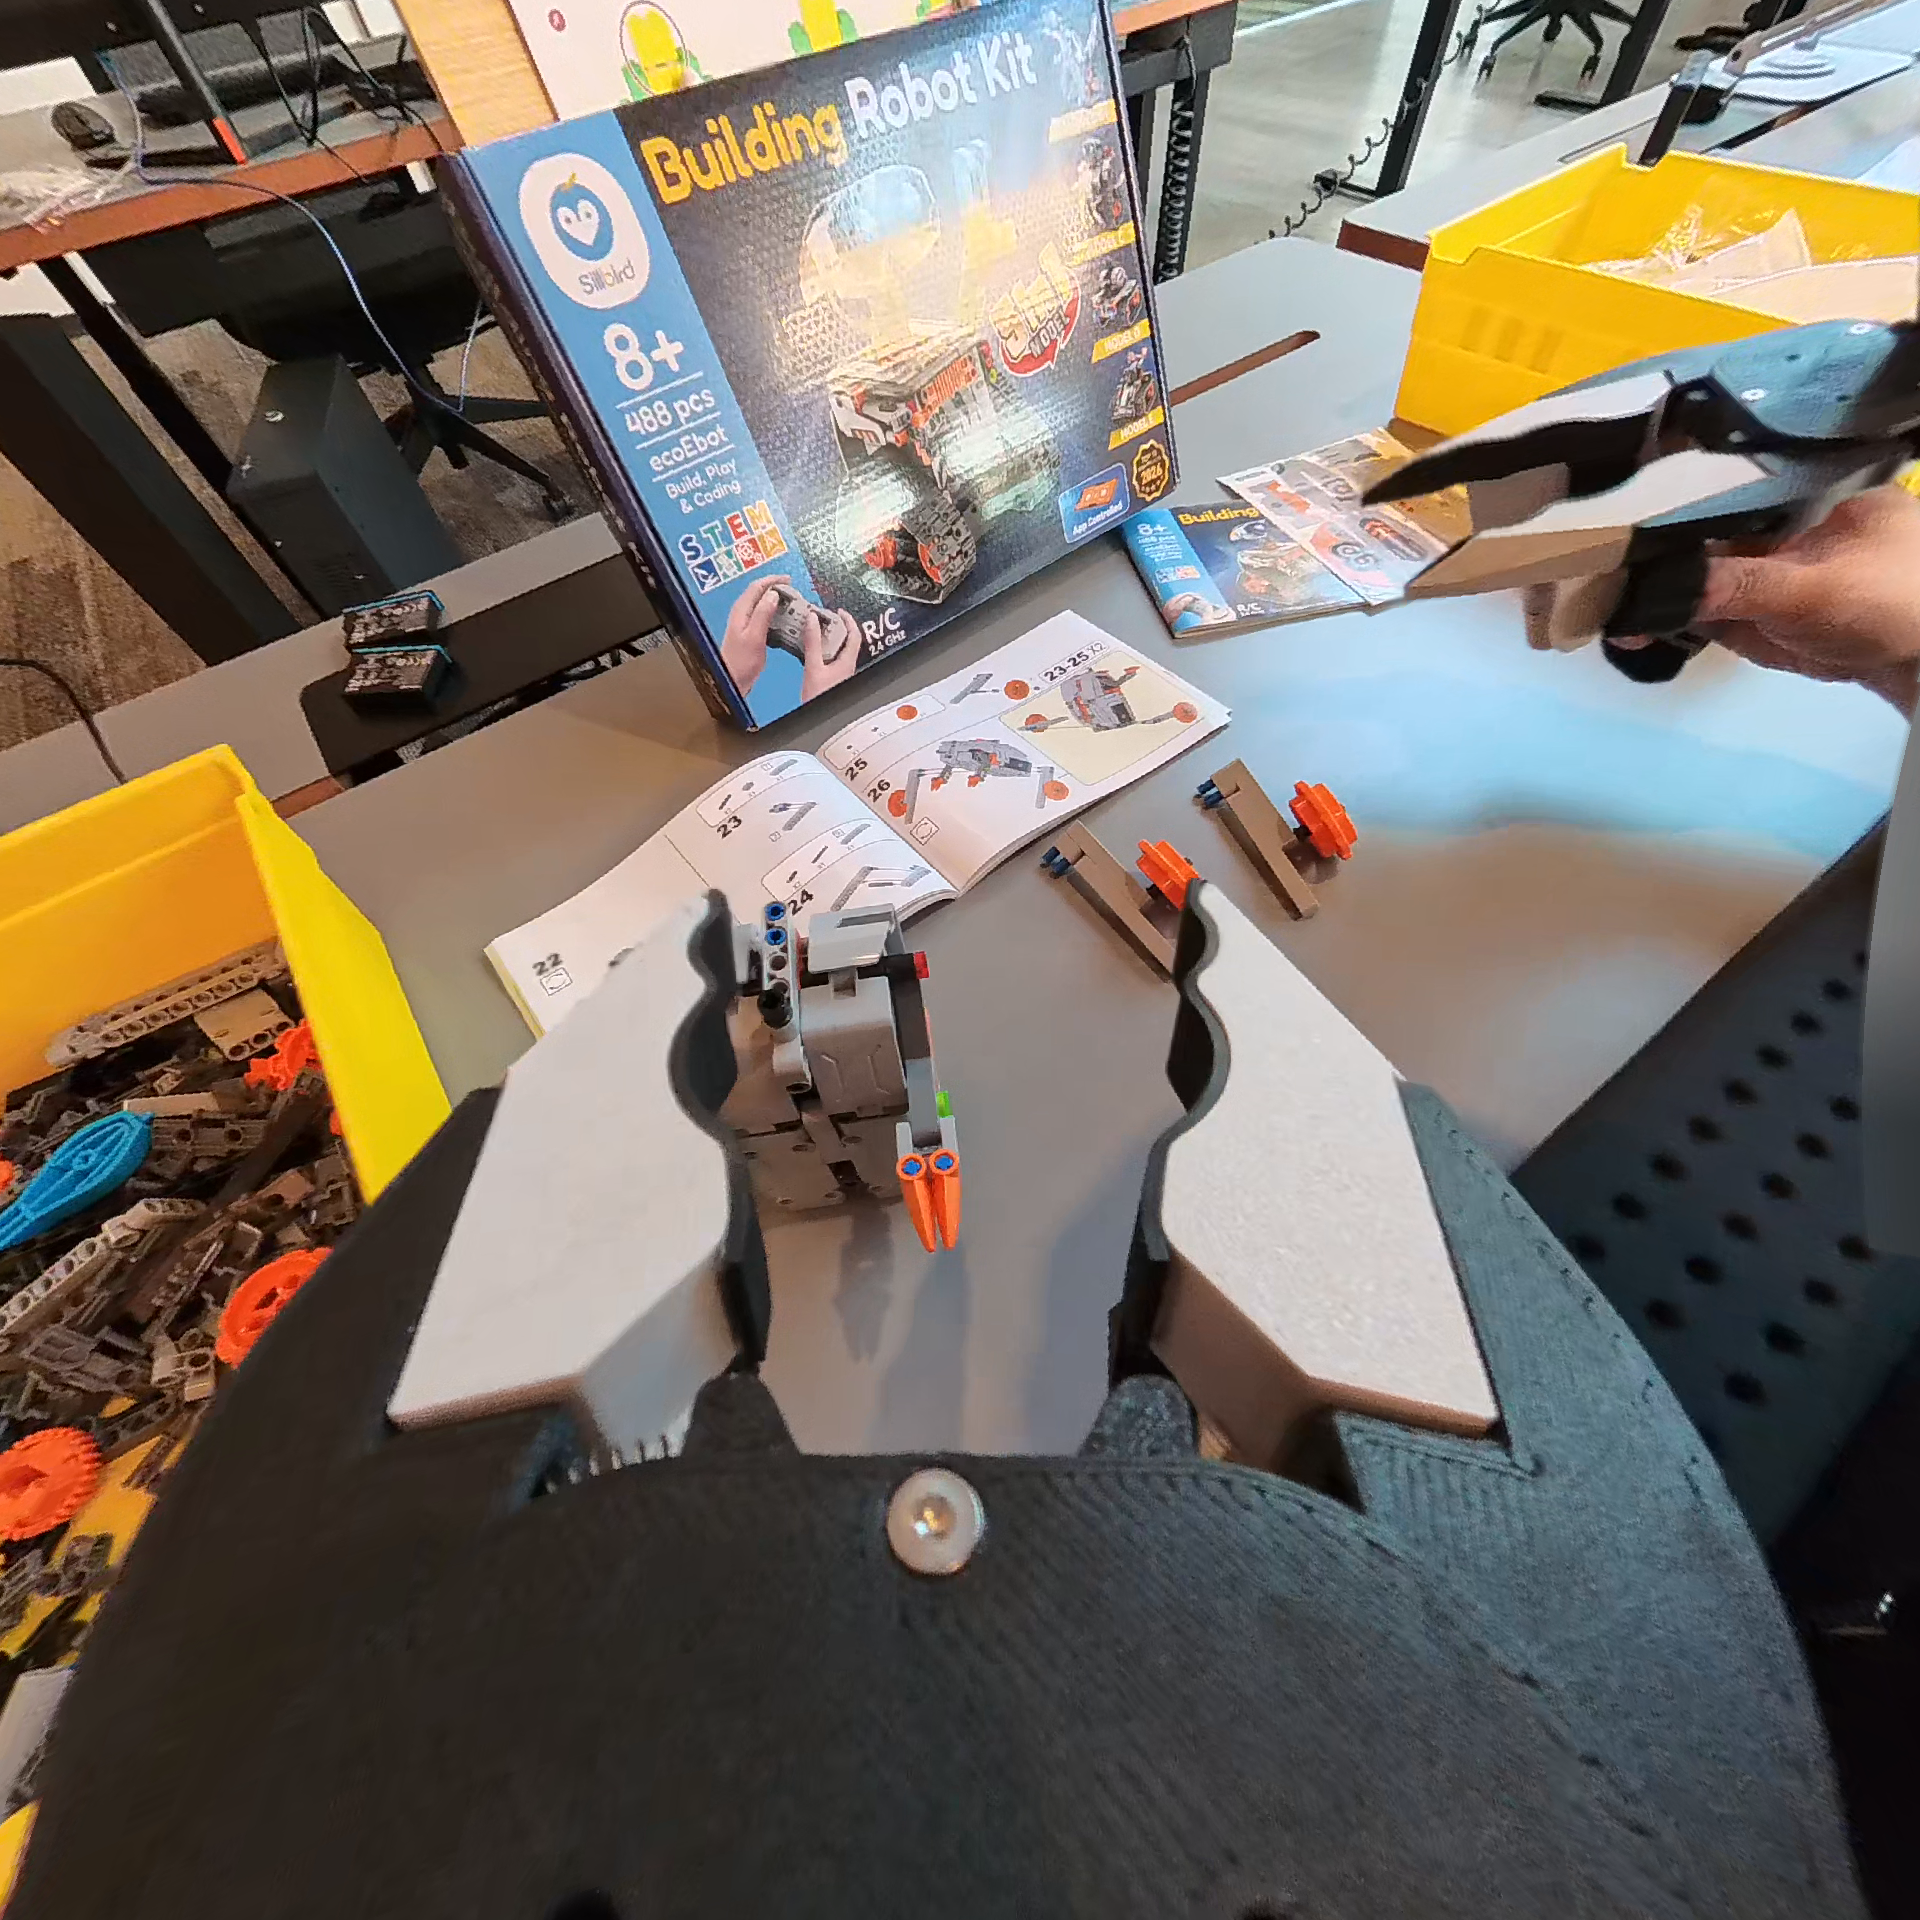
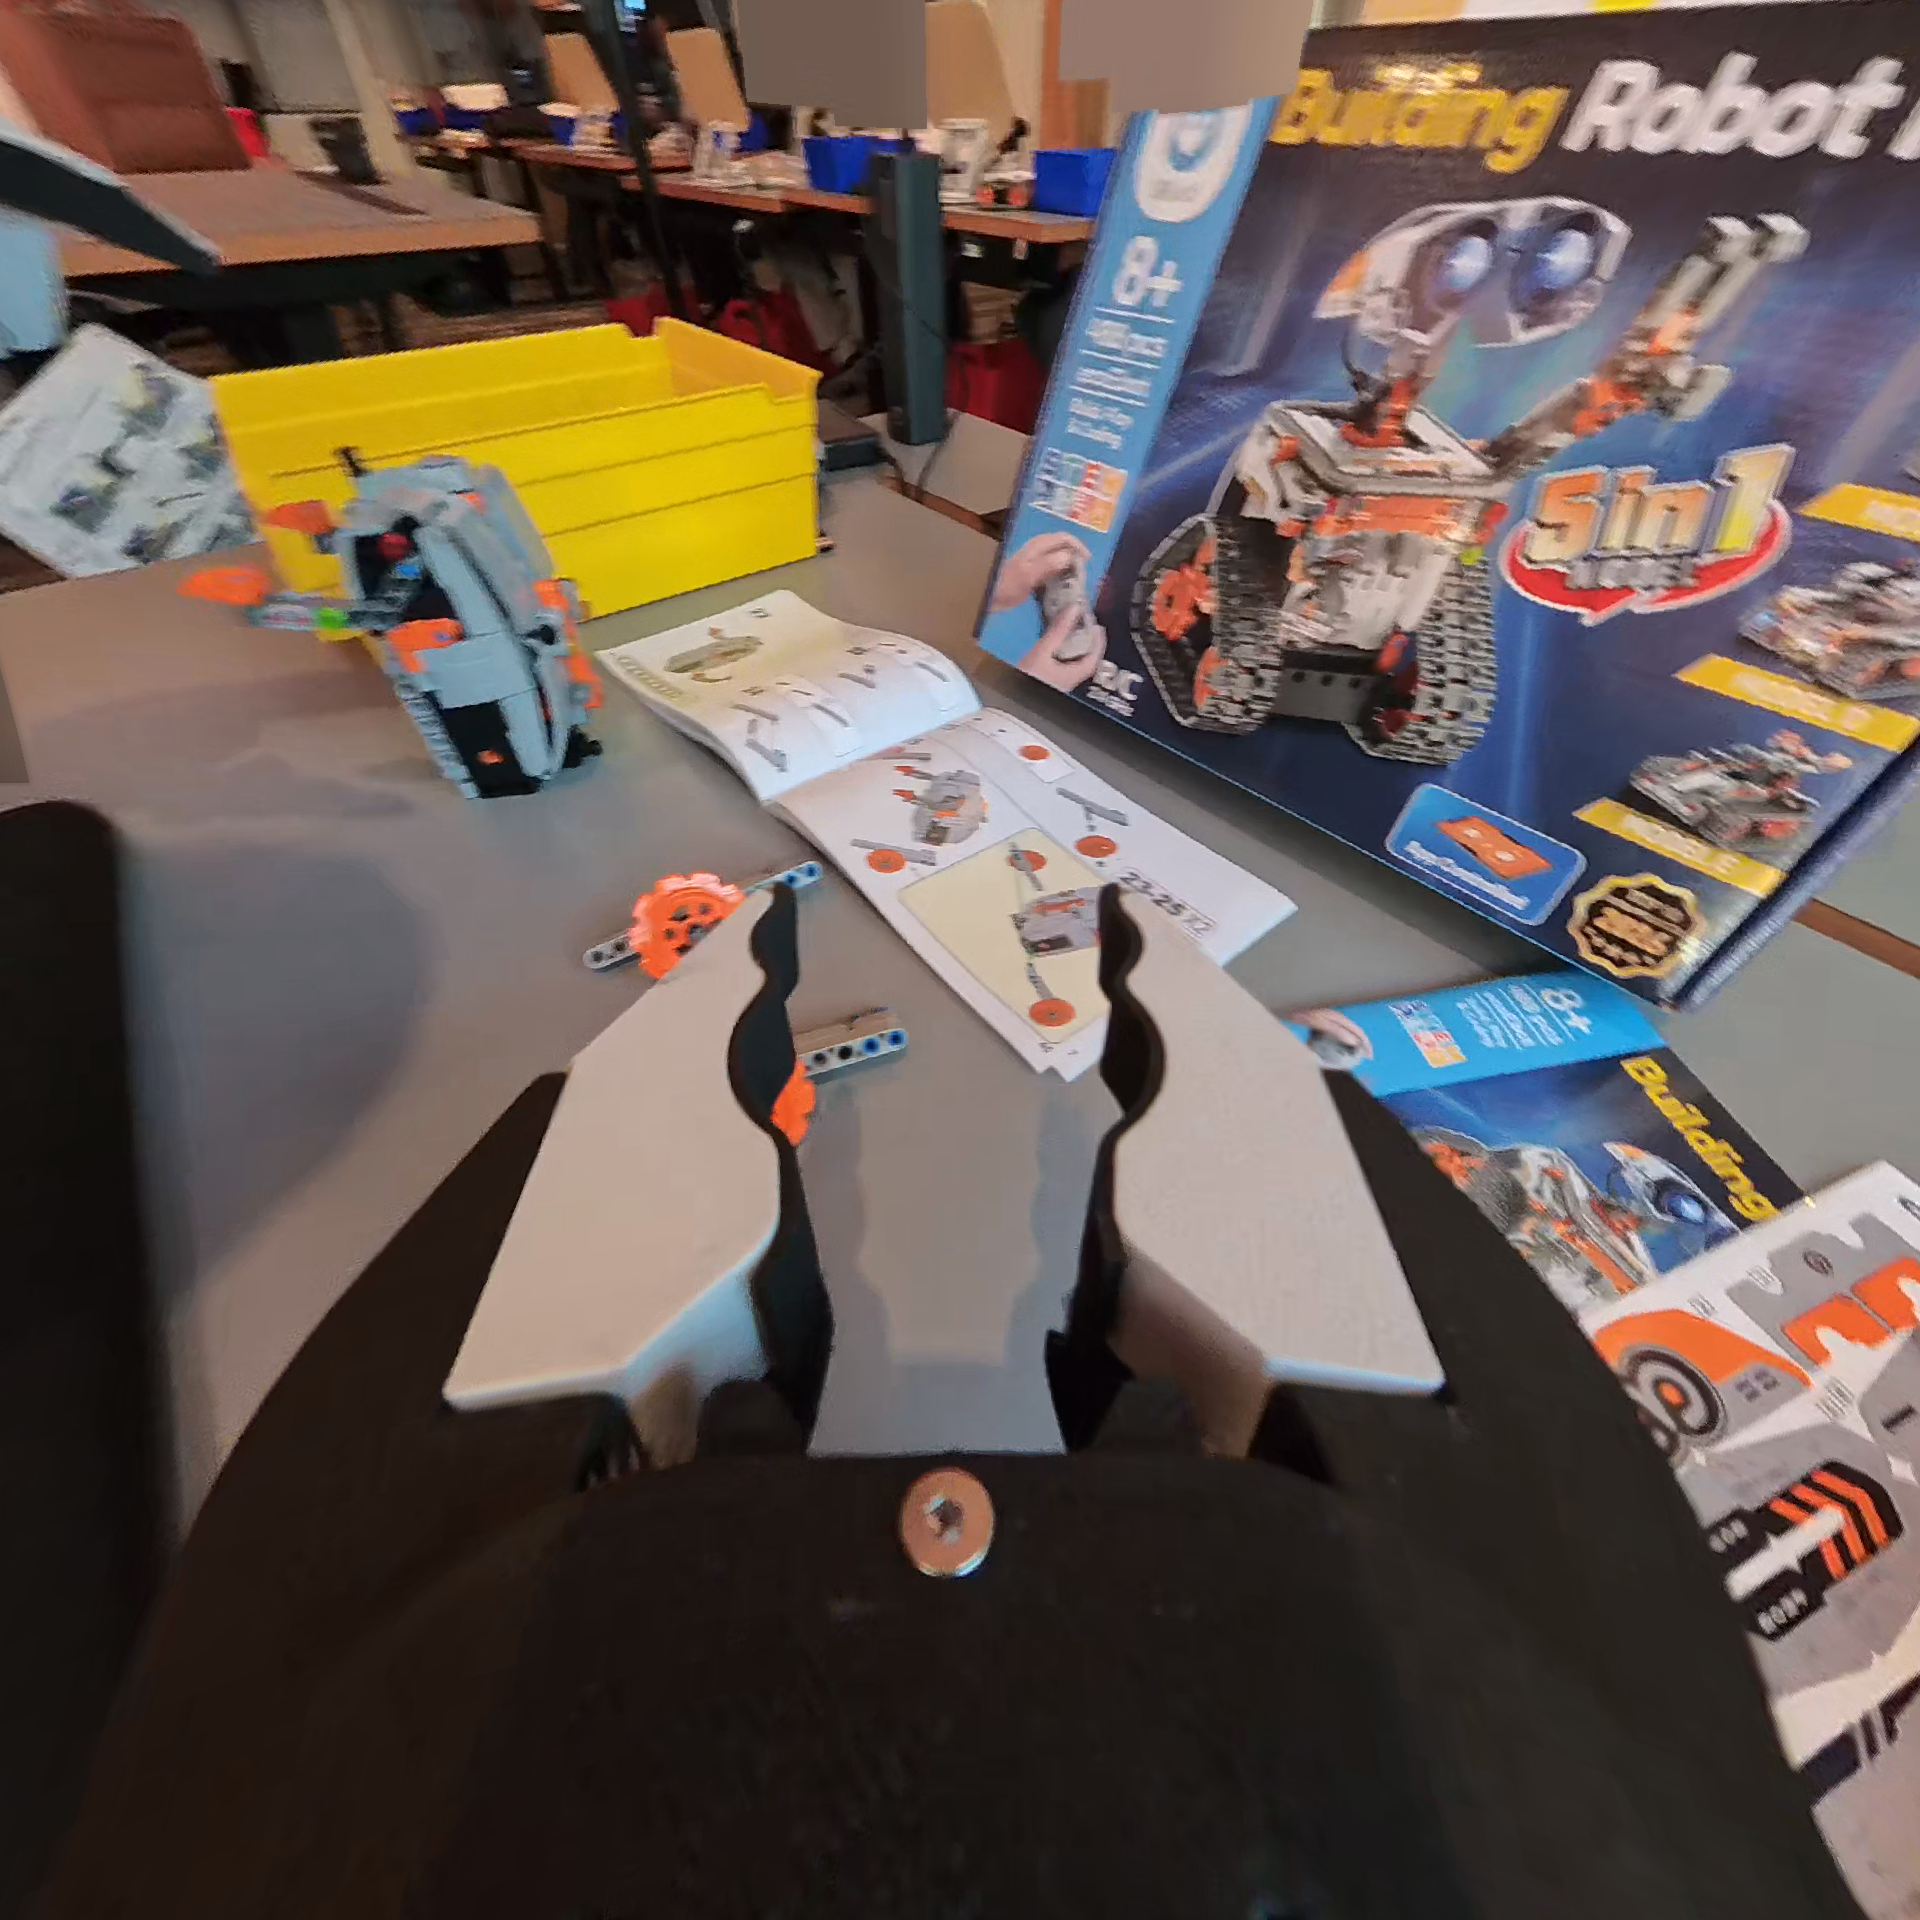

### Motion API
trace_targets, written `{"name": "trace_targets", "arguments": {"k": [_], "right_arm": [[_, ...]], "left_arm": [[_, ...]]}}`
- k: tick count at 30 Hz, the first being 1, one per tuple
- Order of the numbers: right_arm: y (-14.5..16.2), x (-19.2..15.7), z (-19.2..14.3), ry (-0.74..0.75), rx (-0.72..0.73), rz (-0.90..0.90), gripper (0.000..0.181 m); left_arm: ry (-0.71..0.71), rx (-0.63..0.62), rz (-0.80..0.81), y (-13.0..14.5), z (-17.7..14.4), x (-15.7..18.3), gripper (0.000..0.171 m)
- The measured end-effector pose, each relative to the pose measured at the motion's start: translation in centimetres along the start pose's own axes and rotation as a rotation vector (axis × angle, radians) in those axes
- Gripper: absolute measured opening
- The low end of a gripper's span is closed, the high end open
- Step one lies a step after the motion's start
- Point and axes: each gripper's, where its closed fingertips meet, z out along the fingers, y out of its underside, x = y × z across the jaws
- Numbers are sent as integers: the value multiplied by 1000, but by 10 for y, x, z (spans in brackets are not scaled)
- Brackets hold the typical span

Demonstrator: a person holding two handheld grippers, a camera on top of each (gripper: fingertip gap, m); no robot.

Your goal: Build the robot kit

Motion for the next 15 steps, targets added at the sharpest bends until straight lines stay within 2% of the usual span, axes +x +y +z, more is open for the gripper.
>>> {"name": "trace_targets", "arguments": {"k": [2,4,5,7,10,12,15], "right_arm": [[-6,1,-5,-8,31,13,47],[-12,-2,-11,-46,68,13,47],[-15,-1,-13,-47,89,16,50],[-22,-5,-16,-76,128,46,69],[-27,-8,-17,-119,163,111,76],[-30,-7,-18,-120,183,122,75],[-39,-5,-24,-101,237,94,64]], "left_arm": [[-7,8,-3,-1,-2,-2,83],[-11,14,-7,-1,-3,-4,83],[-14,19,-10,-2,-4,-4,83],[-16,30,-14,-3,-5,-6,82],[-18,45,-18,-5,-5,-7,83],[-16,56,-20,-6,-5,-7,84],[-5,87,-31,-11,-8,-6,85]]}}
